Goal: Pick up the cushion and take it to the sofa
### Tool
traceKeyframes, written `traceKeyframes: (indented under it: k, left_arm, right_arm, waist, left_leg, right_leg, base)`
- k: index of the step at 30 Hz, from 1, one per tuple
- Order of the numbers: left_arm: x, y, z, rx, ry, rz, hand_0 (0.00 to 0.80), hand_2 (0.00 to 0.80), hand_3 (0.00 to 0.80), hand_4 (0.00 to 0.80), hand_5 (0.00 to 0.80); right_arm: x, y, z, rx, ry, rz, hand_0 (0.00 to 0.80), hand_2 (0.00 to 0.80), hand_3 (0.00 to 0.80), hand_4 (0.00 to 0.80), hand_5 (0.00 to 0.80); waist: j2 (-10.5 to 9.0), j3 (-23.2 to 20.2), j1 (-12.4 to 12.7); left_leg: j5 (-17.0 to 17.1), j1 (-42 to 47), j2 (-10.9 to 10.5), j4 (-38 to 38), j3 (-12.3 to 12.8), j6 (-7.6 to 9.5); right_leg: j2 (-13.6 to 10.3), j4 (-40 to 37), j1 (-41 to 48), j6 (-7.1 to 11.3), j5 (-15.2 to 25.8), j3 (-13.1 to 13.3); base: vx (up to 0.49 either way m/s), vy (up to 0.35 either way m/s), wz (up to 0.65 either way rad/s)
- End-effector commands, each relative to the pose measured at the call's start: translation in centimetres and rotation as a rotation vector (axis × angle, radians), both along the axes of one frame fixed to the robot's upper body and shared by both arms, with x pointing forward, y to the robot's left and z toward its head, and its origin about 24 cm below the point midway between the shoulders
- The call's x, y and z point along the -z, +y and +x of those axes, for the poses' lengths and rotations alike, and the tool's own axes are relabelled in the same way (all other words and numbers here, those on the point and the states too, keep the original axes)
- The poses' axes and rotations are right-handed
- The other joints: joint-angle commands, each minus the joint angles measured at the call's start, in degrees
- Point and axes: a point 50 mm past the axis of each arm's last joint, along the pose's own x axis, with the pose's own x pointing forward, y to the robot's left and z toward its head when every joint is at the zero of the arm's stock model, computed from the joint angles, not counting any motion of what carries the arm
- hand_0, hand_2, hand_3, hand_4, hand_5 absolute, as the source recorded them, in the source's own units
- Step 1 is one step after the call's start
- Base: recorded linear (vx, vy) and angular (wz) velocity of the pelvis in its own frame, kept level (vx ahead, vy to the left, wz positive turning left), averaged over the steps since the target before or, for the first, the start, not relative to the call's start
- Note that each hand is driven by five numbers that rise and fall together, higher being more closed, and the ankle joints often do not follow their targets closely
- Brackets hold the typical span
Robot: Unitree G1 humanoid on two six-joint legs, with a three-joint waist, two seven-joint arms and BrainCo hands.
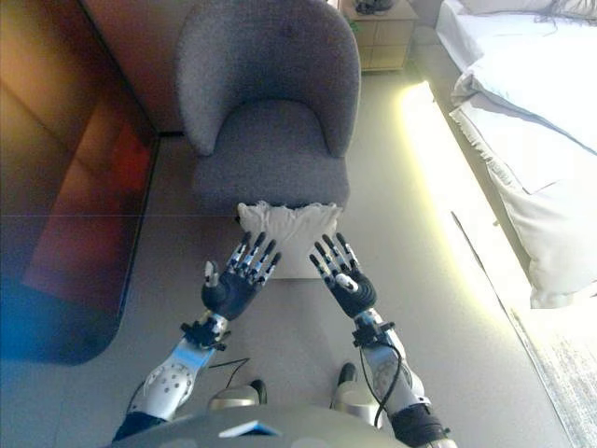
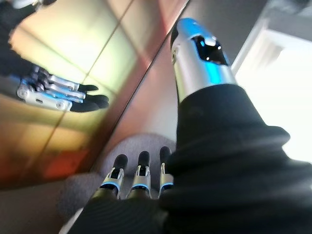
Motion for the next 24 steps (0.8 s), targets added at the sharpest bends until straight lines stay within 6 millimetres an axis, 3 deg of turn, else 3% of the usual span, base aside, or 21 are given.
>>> traceKeyframes:
  k: [1,6,15,18,22,24]
  left_arm:
    - [-0.9,0.1,0.5,-0.018,-0.079,-0.110,0.000,0.000,0.000,0.000,0.000]
    - [-0.9,0.1,0.1,-0.033,-0.080,-0.162,0.000,0.000,0.000,0.000,0.000]
    - [-0.9,0.2,0.1,-0.037,-0.074,-0.120,0.000,0.000,0.000,0.000,0.000]
    - [-0.6,0.9,0.4,-0.057,-0.063,-0.001,0.000,0.000,0.000,0.000,0.000]
    - [-0.3,4.3,1.3,-0.213,-0.037,0.580,0.000,0.000,0.000,0.000,0.000]
    - [-0.4,5.5,1.6,-0.260,-0.016,0.667,0.000,0.000,0.000,0.000,0.000]
  right_arm:
    - [-2.4,0.4,1.1,-0.005,-0.148,0.132,0.000,0.000,0.000,0.000,0.000]
    - [-2.4,0.8,0.6,-0.027,-0.156,0.232,0.000,0.000,0.000,0.000,0.000]
    - [-1.8,0.8,0.3,-0.037,-0.130,0.152,0.000,0.000,0.000,0.000,0.000]
    - [-0.9,0.3,0.3,-0.021,-0.068,-0.043,0.000,0.000,0.000,0.000,0.000]
    - [-0.2,-2.0,1.0,0.087,-0.017,-0.587,0.000,0.000,0.000,0.000,0.000]
    - [-0.2,-3.0,1.2,0.157,0.009,-0.688,0.000,0.000,0.000,0.000,0.000]
  waist:
    - [-0.59,-0.80,-1.02]
    - [-0.72,-1.14,-0.87]
    - [-0.89,-1.31,-0.77]
    - [-1.07,-1.31,-0.78]
    - [-1.34,-1.11,-0.83]
    - [-1.42,-1.05,-0.99]
  left_leg:
    - [-0.52,-3.35,-1.64,0.94,1.51,2.67]
    - [-0.54,-3.06,-1.62,0.85,1.52,2.71]
    - [-0.48,-2.91,-1.64,0.82,1.46,2.73]
    - [-0.42,-3.03,-1.64,0.86,1.45,2.54]
    - [-0.05,-2.96,-1.76,0.54,1.13,2.38]
    - [0.03,-2.91,-1.77,0.48,1.12,2.43]
  right_leg:
    - [-0.57,1.28,3.17,2.17,-5.53,-2.14]
    - [-0.49,1.13,3.47,2.11,-5.44,-2.05]
    - [-0.47,1.10,3.61,2.09,-5.35,-2.01]
    - [-0.45,1.16,3.50,2.08,-5.34,-1.95]
    - [-0.30,1.26,3.33,2.26,-5.15,-1.88]
    - [-0.16,1.33,3.28,2.17,-5.23,-1.62]
  base:
    - [0.000,0.000,0.00]
    - [0.006,-0.003,0.00]
    - [0.002,-0.001,-0.01]
    - [0.000,0.000,0.00]
    - [0.000,0.000,0.00]
    - [0.000,0.000,0.00]
